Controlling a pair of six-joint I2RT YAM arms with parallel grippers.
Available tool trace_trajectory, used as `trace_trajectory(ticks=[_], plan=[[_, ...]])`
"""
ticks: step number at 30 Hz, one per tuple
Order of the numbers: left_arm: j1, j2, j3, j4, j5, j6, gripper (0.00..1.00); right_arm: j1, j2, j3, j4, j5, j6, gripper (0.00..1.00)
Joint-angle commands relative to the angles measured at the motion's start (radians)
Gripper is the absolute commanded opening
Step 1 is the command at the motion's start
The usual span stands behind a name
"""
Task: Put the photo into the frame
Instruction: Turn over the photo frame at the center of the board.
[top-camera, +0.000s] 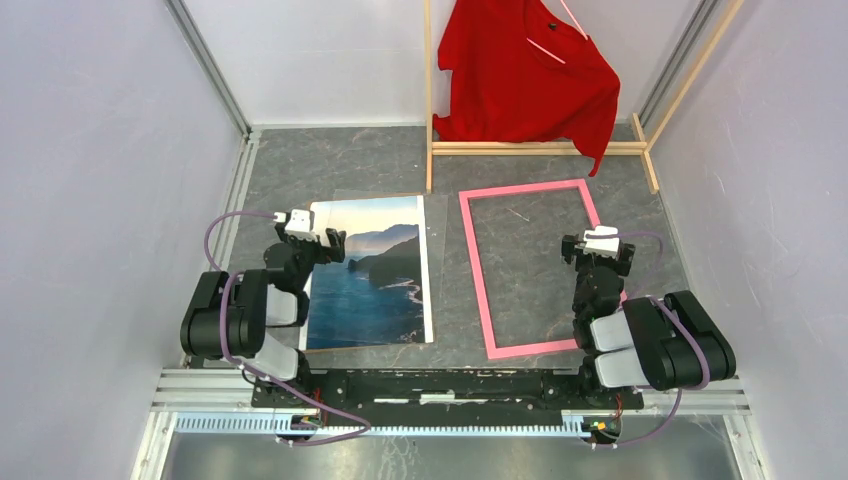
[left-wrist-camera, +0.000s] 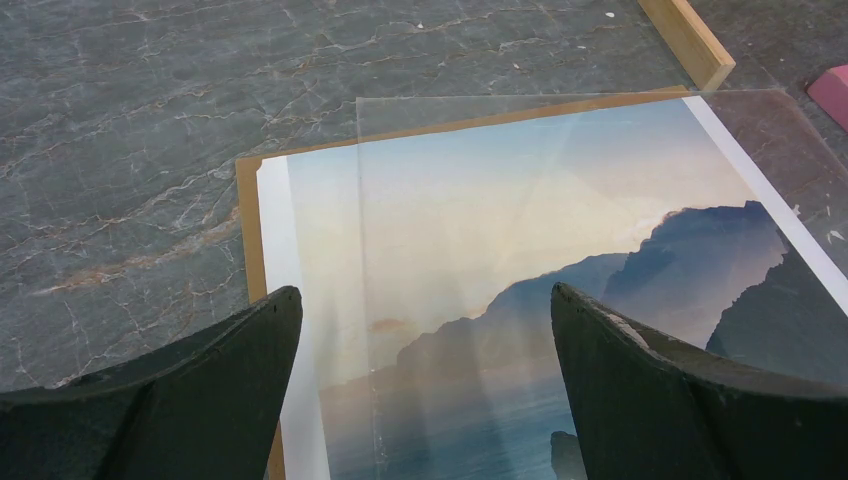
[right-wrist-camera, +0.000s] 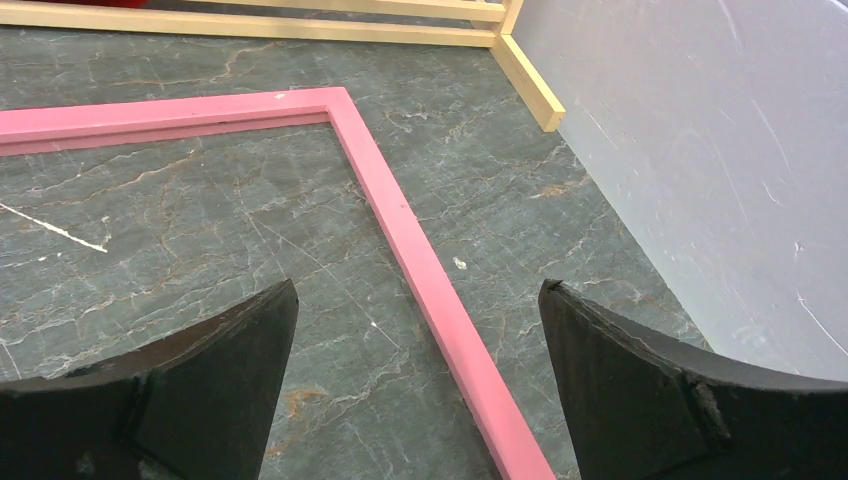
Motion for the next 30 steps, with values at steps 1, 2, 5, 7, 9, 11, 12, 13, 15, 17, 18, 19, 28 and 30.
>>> trace_trajectory(ticks=[1,2,5,7,9,11,12,13,15,17,18,19,28,30], plan=[[-0.001,0.005,0.010,0.069,-0.006,0.035,1.00,-0.003,-0.014,-0.095,0.034,-0.013,0.001,0.98],[0.000,0.003,0.010,0.067,-0.006,0.035,1.00,-0.004,-0.014,-0.095,0.034,-0.013,0.001,0.98],[-0.001,0.004,0.010,0.067,-0.006,0.035,1.00,-0.003,-0.014,-0.095,0.033,-0.013,0.001,0.98],[-0.001,0.004,0.011,0.066,-0.006,0.035,1.00,-0.004,-0.014,-0.096,0.034,-0.013,0.001,0.98],[-0.001,0.006,0.013,0.065,-0.006,0.035,1.00,-0.004,-0.013,-0.095,0.032,-0.014,0.001,0.98],[-0.001,0.005,0.015,0.063,-0.007,0.035,1.00,-0.004,-0.013,-0.095,0.033,-0.012,0.001,0.98],[0.001,0.003,0.013,0.063,-0.007,0.034,1.00,-0.004,-0.014,-0.094,0.032,-0.013,0.001,0.98],[0.006,-0.001,0.017,0.052,-0.011,0.024,1.00,-0.003,-0.014,-0.096,0.032,-0.013,0.001,0.98],[0.014,-0.044,0.069,-0.060,-0.036,0.013,1.00,-0.003,-0.018,-0.100,0.049,0.006,0.001,0.98],[0.023,-0.094,0.171,-0.350,-0.022,0.022,1.00,-0.002,-0.095,-0.057,-0.099,0.086,0.034,0.98],[0.024,-0.110,0.251,-0.480,-0.006,0.059,1.00,-0.003,-0.145,0.015,-0.309,0.129,0.072,0.98],[0.025,-0.113,0.304,-0.595,-0.002,0.105,1.00,-0.003,-0.190,0.125,-0.503,0.176,0.133,0.98],[0.070,-0.258,0.543,-1.068,0.023,0.142,1.00,-0.048,-0.135,0.657,-1.385,-0.066,0.557,0.98],[0.069,-0.287,0.608,-1.195,0.054,0.134,1.00,-0.042,-0.138,0.665,-1.382,-0.215,0.524,0.98]])
